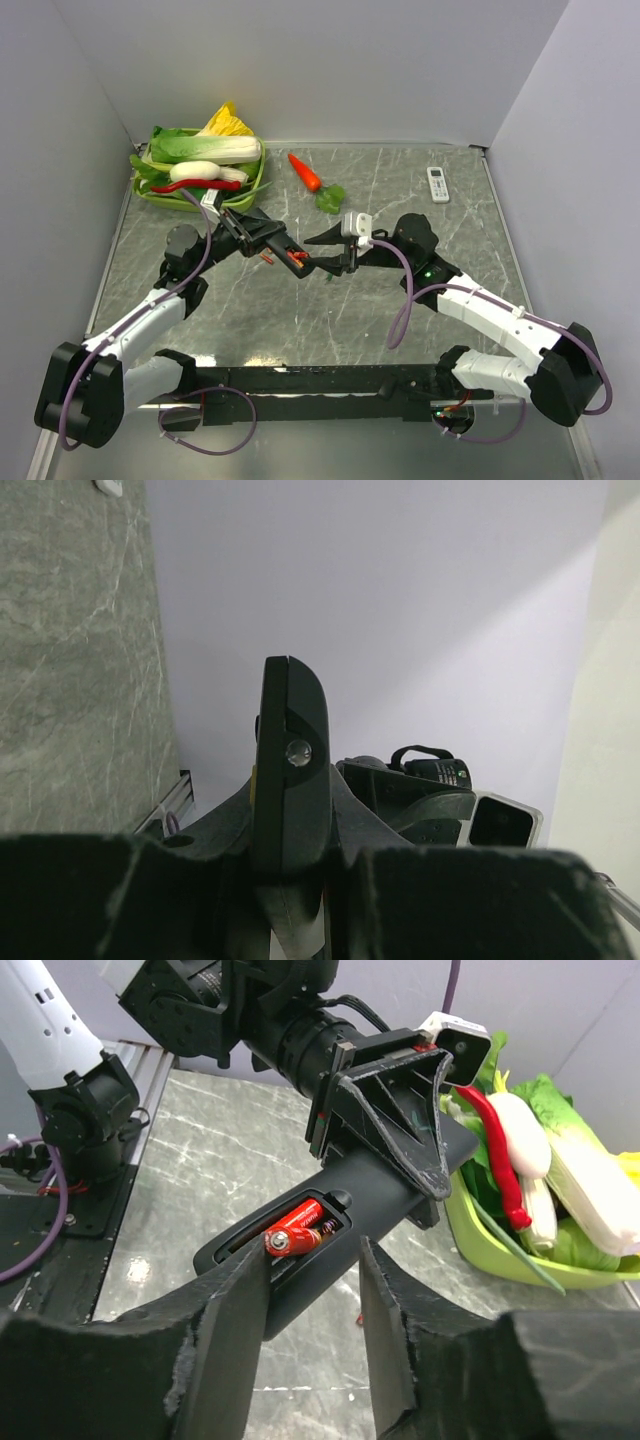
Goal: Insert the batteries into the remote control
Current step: Load the battery into the remote control.
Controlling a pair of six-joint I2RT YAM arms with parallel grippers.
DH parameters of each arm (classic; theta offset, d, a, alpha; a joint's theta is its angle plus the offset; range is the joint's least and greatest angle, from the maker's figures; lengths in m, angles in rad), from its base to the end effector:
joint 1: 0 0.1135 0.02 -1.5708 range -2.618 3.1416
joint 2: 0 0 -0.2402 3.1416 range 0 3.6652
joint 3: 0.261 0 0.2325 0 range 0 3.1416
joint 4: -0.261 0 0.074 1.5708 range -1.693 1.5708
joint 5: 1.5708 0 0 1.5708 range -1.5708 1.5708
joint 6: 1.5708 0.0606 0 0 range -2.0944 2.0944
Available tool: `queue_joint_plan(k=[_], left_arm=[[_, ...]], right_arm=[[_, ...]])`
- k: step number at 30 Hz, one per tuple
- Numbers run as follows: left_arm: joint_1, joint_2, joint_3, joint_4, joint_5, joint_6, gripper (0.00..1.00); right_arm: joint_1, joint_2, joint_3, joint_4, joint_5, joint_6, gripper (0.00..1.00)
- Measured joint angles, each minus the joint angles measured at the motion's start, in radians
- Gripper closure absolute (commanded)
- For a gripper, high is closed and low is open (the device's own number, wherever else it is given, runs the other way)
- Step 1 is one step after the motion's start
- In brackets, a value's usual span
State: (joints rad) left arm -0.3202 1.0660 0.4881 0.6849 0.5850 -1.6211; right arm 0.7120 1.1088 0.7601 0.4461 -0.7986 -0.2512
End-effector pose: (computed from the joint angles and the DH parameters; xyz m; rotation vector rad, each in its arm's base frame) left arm 0.2254 -0.1100 0.2646 -0.5923 1.7462 -1.9034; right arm 0.1687 0.2029 0.3195 -1.2539 0.9607 0.9489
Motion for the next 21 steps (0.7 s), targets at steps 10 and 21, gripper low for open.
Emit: queue_joint_plan(k=[10, 21], left_arm=[[0.001, -0.009, -0.010, -0.001, -0.022, -0.019, 0.98], [0.006, -0.022, -0.010, 0.004, -0.077, -0.040, 0.98]], right_arm=[[-0.008, -0.018, 0.014, -0.056, -0.018, 0.016, 0.25], [-0.008, -0.020, 0.026, -0.177, -0.037, 0.040, 0.16]])
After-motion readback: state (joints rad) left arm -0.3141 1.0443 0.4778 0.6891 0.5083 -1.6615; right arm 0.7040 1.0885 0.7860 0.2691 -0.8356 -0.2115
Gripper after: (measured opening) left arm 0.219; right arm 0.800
